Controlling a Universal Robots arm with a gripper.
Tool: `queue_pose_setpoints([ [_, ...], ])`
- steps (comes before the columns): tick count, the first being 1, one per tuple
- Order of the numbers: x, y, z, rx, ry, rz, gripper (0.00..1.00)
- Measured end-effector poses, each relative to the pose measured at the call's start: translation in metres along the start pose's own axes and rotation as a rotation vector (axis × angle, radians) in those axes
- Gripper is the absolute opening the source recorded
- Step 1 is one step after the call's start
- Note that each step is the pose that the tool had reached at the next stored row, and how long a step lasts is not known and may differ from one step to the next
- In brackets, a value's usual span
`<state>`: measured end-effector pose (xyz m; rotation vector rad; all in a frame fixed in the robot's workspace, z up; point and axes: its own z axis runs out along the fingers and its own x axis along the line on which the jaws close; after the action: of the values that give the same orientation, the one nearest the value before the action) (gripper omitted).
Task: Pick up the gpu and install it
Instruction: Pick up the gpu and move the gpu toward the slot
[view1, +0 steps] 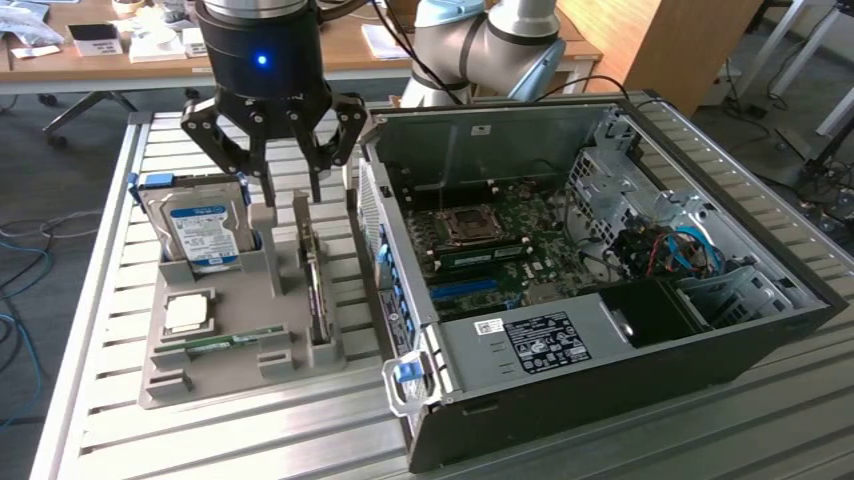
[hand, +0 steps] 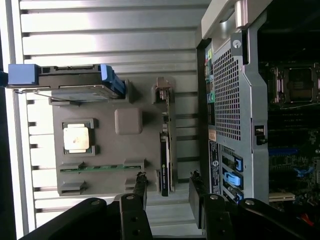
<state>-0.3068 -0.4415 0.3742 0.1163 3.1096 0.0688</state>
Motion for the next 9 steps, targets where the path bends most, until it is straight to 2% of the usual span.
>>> queue_pose_setpoints([
  [9,0.0,0.0,0.0005,-0.0002,-0.0002,0.0,0.47],
])
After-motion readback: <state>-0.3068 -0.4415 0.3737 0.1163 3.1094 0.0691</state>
